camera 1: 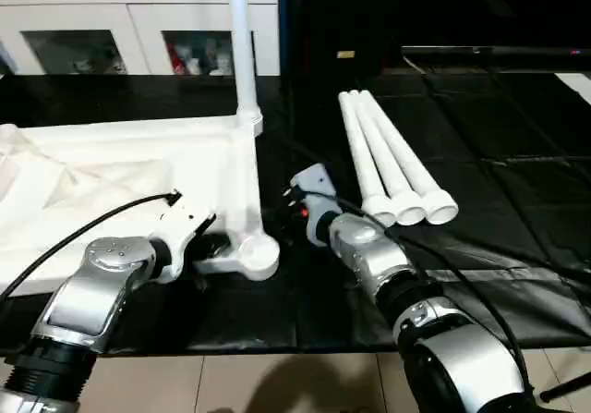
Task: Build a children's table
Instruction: Rotate table base
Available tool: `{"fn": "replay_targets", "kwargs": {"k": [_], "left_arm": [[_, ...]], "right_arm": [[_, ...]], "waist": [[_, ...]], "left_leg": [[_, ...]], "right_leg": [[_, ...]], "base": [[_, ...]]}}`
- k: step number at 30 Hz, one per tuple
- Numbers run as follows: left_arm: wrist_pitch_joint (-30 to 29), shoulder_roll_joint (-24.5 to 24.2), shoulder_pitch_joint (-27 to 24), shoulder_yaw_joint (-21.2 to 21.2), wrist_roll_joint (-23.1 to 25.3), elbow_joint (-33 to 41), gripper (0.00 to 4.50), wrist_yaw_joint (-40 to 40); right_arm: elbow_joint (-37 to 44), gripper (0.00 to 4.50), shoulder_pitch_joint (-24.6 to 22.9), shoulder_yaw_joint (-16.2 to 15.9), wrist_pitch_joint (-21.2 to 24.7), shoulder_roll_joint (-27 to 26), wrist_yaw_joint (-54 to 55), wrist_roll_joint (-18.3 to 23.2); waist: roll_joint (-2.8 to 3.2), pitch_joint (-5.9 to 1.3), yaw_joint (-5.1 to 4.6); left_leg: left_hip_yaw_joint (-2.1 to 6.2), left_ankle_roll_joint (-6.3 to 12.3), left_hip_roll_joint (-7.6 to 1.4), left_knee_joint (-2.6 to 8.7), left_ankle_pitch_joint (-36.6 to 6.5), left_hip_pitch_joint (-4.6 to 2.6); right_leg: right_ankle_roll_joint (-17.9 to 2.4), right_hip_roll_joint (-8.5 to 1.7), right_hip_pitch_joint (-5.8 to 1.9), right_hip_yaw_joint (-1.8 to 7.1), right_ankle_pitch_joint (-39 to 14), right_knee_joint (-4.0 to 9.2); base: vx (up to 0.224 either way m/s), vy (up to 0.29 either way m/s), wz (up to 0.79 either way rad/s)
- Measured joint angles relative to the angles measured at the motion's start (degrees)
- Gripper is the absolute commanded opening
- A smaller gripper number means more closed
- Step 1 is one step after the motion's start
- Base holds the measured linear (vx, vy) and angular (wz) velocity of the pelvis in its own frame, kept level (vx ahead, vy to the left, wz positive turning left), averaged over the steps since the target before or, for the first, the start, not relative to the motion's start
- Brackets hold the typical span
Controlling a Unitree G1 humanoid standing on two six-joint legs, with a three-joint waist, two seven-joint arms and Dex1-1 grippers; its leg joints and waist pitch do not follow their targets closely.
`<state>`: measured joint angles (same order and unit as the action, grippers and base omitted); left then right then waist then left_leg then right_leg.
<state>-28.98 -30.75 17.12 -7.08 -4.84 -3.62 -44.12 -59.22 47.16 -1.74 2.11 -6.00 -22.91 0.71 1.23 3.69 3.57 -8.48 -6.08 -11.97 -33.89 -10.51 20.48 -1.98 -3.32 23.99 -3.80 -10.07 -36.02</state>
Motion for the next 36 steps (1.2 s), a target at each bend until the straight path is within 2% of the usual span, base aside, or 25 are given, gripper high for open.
{"fn": "replay_targets", "kwargs": {"k": [6,8,10,16,17,21,22,25,30,35,36], "left_arm": [[0.09,-0.16,1.39,3.25,-2.46,3.59,0.06,0.49],[-0.60,-1.04,0.96,4.35,-3.44,4.90,0.23,-0.15],[-1.17,-1.95,0.34,4.65,-4.20,6.21,0.34,-1.05],[-3.37,-2.60,-1.13,4.62,-6.29,12.51,0.73,-3.15],[-3.72,-2.60,-1.13,4.58,-6.74,13.56,0.92,-3.28],[-4.33,-2.56,-1.11,4.22,-7.37,14.86,1.07,-3.31],[-4.34,-2.57,-1.11,4.19,-7.48,14.91,1.28,-3.26],[-4.35,-2.57,-1.10,4.19,-7.51,14.90,1.48,-3.15],[-4.66,-2.68,-1.10,4.19,-7.45,15.00,2.01,-2.98],[-6.08,-3.72,-1.43,4.19,-7.83,16.39,2.34,-2.95],[-6.09,-3.83,-1.44,4.19,-7.83,16.40,2.58,-2.95]], "right_arm": [[2.77,4.50,4.93,3.05,0.37,0.97,2.10,2.18],[2.40,4.50,5.21,3.76,0.46,2.04,3.33,2.24],[1.10,4.50,5.97,4.29,0.95,3.04,4.91,2.20],[-6.39,4.50,12.11,5.04,4.70,8.28,11.46,0.89],[-6.99,4.50,12.39,5.70,5.26,8.61,11.96,0.96],[-9.58,4.50,13.25,6.36,7.33,9.00,13.83,1.04],[-9.97,4.50,13.31,6.65,7.48,9.10,13.82,1.25],[-12.05,4.50,14.26,7.53,7.76,9.12,13.71,1.71],[-13.83,4.50,15.87,8.99,8.08,9.20,16.05,2.18],[-16.20,4.50,15.89,10.68,9.92,9.61,19.31,2.24],[-16.21,4.50,15.89,10.82,10.00,9.63,19.39,2.25]], "waist": [[-0.09,-0.05,0.11],[-0.13,-0.05,0.13],[-0.14,-0.05,0.11],[-0.45,-0.05,0.21],[-0.49,-0.07,0.15],[-0.50,-0.07,-0.10],[-0.50,-0.07,-0.11],[-0.50,-0.06,-0.12],[-0.53,-0.08,0.06],[-0.55,-0.10,0.47],[-0.55,-0.10,0.53]], "left_leg": [[-0.02,0.00,0.00,0.00,0.00,-0.04],[-0.03,0.00,0.01,0.00,0.00,-0.01],[-0.05,0.00,0.01,0.00,0.00,0.03],[-0.07,0.00,0.03,0.00,0.00,0.05],[-0.08,0.00,0.03,0.00,0.00,0.05],[-0.12,0.00,0.05,0.00,0.00,0.11],[-0.12,0.00,0.05,0.00,0.00,0.12],[-0.13,0.00,0.05,-0.01,0.00,0.23],[-0.13,0.00,0.04,-0.05,0.01,0.42],[-0.13,0.00,0.05,-0.10,0.01,0.50],[-0.13,0.00,0.05,-0.10,0.01,0.50]], "right_leg": [[0.03,-0.01,-0.05,0.00,-0.02,0.01],[0.06,-0.01,-0.03,0.00,-0.04,0.02],[0.06,-0.01,0.01,0.01,-0.04,0.03],[0.13,-0.02,0.01,0.00,-0.08,0.01],[0.14,-0.01,0.01,0.00,-0.09,0.01],[0.14,-0.01,0.04,0.00,-0.09,-0.01],[0.14,-0.01,0.05,-0.01,-0.09,-0.02],[0.14,-0.01,0.07,0.00,-0.09,-0.04],[0.14,-0.02,0.10,-0.02,-0.09,-0.04],[0.14,-0.02,0.18,-0.03,-0.09,-0.09],[0.14,-0.02,0.18,-0.03,-0.09,-0.10]], "base": [[0.000,0.000,0.00],[0.000,0.000,0.00],[0.000,0.000,0.00],[0.000,0.000,0.00],[0.000,0.000,0.00],[0.000,0.000,0.00],[0.000,0.000,0.00],[0.000,0.000,0.00],[0.000,0.000,0.00],[0.000,0.000,0.00],[0.000,0.000,0.00]]}}
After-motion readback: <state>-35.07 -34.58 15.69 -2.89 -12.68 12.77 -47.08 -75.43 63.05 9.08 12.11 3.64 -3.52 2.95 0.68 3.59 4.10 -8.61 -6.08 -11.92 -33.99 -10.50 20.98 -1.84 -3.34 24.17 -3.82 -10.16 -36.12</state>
